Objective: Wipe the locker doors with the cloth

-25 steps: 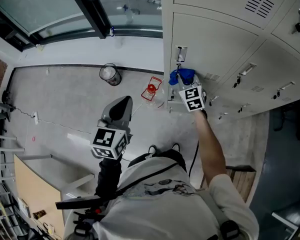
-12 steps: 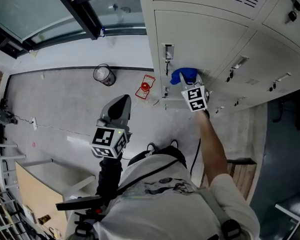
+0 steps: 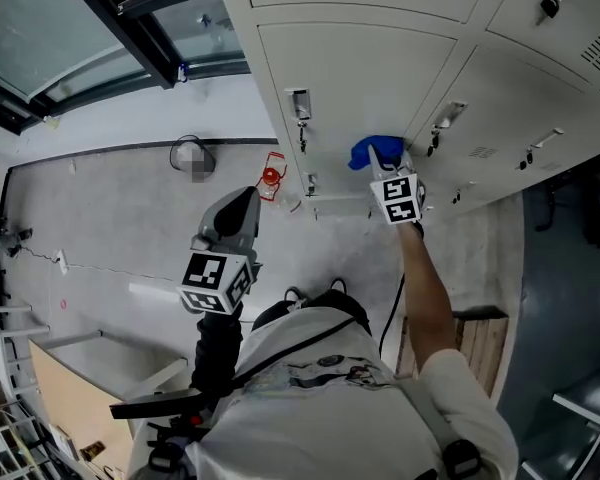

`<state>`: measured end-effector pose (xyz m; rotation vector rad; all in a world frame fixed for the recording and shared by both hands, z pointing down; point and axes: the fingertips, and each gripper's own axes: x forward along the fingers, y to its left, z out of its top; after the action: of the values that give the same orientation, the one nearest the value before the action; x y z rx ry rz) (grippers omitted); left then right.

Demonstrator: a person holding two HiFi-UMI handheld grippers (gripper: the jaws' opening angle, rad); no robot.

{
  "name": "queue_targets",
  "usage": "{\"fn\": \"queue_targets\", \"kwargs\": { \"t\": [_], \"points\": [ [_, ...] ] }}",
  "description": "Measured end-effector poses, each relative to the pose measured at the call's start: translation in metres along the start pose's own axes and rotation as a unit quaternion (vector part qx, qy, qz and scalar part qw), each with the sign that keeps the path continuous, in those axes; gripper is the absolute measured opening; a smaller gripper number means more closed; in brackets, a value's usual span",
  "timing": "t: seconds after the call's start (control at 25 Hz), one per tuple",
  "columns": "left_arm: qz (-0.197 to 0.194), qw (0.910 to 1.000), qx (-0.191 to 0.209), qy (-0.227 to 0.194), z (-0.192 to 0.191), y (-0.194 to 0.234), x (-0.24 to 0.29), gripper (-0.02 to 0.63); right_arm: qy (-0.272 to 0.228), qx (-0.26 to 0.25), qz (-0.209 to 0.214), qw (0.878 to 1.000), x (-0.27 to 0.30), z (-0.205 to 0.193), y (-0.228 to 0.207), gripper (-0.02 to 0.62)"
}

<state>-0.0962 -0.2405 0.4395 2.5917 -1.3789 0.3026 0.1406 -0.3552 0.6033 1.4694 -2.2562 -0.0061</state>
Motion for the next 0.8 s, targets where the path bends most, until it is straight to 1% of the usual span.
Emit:
{"fn": "queue_targets", "kwargs": {
  "t": [0.12, 0.2, 0.28, 0.32, 0.36, 0.44, 0.52, 0.56, 0.64, 0.72, 0.8],
  "points": [
    [-0.006, 1.0, -0.001, 0.0, 0.0, -0.014, 0.008, -0.003, 0.011, 0.0, -0.006, 1.0, -0.008, -0.012, -0.015, 0.028],
    [-0.006, 1.0, -0.001, 0.0, -0.001, -0.023, 0.013, -0.003, 0.011, 0.003, 0.0, 1.0, -0.009, -0.015, -0.02, 0.028],
    [0.004, 1.0, -0.001, -0.002, -0.004, -0.031, 0.014, -0.003, -0.014, 0.005, 0.02, 1.0, -0.007, -0.004, -0.019, 0.026],
    [0.01, 0.9999, -0.002, -0.003, -0.007, -0.035, 0.015, -0.003, -0.036, 0.01, 0.028, 0.999, -0.009, 0.005, -0.02, 0.026],
    [0.015, 0.9999, -0.002, -0.003, -0.012, -0.042, 0.016, -0.004, -0.059, 0.022, 0.028, 0.998, -0.018, 0.011, -0.024, 0.026],
    [0.007, 1.0, -0.006, 0.003, -0.026, -0.064, 0.021, -0.004, -0.087, 0.059, 0.001, 0.994, -0.061, 0.014, -0.042, 0.026],
    [-0.005, 0.9998, -0.009, 0.015, -0.039, -0.08, 0.019, -0.003, -0.09, 0.072, -0.029, 0.993, -0.107, 0.017, -0.053, 0.026],
    [-0.003, 0.9998, -0.009, 0.02, -0.043, -0.08, 0.015, -0.003, -0.092, 0.073, -0.033, 0.992, -0.119, 0.02, -0.052, 0.026],
    [0.016, 0.9996, -0.009, 0.024, -0.048, -0.07, 0.0, -0.004, -0.106, 0.086, -0.028, 0.99, -0.13, 0.03, -0.038, 0.026],
    [0.033, 0.9992, -0.012, 0.019, -0.049, -0.064, -0.021, -0.005, -0.115, 0.104, -0.021, 0.988, -0.148, 0.036, -0.02, 0.026],
    [0.042, 0.999, -0.013, 0.01, -0.048, -0.064, -0.045, -0.005, -0.113, 0.117, -0.021, 0.986, -0.173, 0.038, -0.002, 0.026]
  ]
}}
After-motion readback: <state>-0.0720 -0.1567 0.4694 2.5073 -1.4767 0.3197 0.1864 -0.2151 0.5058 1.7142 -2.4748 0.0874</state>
